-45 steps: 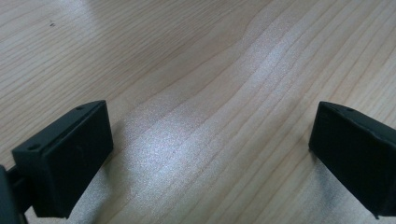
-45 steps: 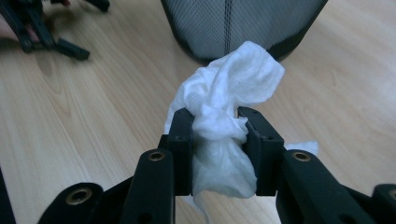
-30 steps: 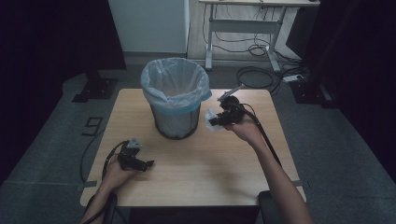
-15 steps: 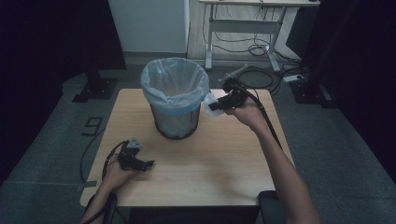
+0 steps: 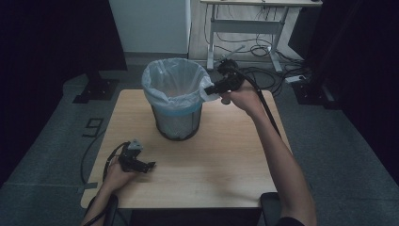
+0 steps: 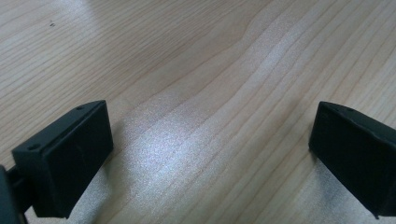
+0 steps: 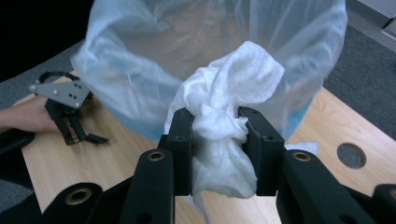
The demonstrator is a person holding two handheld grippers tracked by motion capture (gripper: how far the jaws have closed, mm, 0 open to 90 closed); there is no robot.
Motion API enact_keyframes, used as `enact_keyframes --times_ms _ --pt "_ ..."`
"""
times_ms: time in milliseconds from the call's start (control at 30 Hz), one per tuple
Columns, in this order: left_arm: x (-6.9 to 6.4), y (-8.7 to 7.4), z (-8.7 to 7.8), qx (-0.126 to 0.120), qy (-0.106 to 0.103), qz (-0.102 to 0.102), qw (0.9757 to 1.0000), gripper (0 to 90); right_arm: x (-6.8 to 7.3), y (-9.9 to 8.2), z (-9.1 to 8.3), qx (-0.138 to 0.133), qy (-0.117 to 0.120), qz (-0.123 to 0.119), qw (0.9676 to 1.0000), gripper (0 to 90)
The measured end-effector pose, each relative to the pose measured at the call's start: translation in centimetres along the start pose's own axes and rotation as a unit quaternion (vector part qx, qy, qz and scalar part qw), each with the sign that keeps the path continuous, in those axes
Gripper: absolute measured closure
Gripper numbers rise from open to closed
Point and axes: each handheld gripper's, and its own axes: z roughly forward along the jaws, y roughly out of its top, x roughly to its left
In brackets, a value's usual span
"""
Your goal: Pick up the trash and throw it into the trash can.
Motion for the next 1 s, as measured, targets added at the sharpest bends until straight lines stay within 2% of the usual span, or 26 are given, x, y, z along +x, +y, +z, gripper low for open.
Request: enact_keyframes --times_ms 33,67,233,267,333,400,500,533,567,667,767,800,867,900,1000 --pt "0.0 0.0 0.0 0.000 0.000 0.000 1.0000 0.0 0.0 0.0 0.0 0.000 0.000 0.000 1.0000 66.5" --pt "0.0 0.0 0.0 0.000 0.000 0.000 1.0000 0.0 0.2 0.9 0.2 0.001 -0.007 -0.005 1.0000 66.6" --pt "0.0 0.0 0.0 0.000 0.000 0.000 1.0000 0.0 0.7 2.5 0.8 -0.002 -0.005 -0.008 0.9999 66.5" --pt "0.0 0.0 0.0 0.000 0.000 0.000 1.0000 0.0 1.0 3.3 1.3 -0.002 -0.006 -0.013 0.9999 66.5" --pt "0.0 0.0 0.0 0.000 0.000 0.000 1.0000 0.0 1.1 3.6 1.5 -0.003 -0.006 -0.014 0.9999 66.5" --pt "0.0 0.0 0.0 0.000 0.000 0.000 1.0000 0.0 1.4 4.6 2.6 -0.004 -0.006 -0.018 0.9998 66.5" --pt "0.0 0.0 0.0 0.000 0.000 0.000 1.0000 0.0 1.5 5.2 3.4 -0.005 -0.004 -0.018 0.9998 66.5" --pt "0.0 0.0 0.0 0.000 0.000 0.000 1.0000 0.0 1.6 5.7 4.2 -0.005 -0.004 -0.018 0.9998 66.4" --pt "0.0 0.0 0.0 0.000 0.000 0.000 1.0000 0.0 1.6 5.7 4.2 -0.005 -0.004 -0.018 0.9998 66.4" --pt "0.0 0.0 0.0 0.000 -0.002 0.002 1.0000 0.0 1.9 6.4 5.8 -0.007 -0.004 -0.020 0.9998 66.2" --pt "0.0 0.0 0.0 0.000 -0.002 0.002 1.0000 0.0 2.1 6.7 6.6 -0.007 -0.008 -0.023 0.9997 66.0" --pt "0.0 0.1 0.1 0.000 -0.003 0.003 1.0000 0.0 2.1 6.9 7.5 -0.008 -0.007 -0.020 0.9997 65.8" --pt "0.0 0.1 0.1 -0.001 -0.003 0.003 1.0000 0.0 2.1 6.9 7.8 -0.008 -0.009 -0.020 0.9997 65.6" --pt "0.0 0.1 0.1 -0.001 -0.003 0.003 1.0000 0.0 2.1 6.9 9.0 -0.001 -0.008 -0.019 0.9998 65.2" --pt "-0.1 0.1 0.1 -0.001 -0.004 0.004 1.0000 0.0 2.0 6.7 10.3 0.012 -0.013 -0.016 0.9997 64.0"
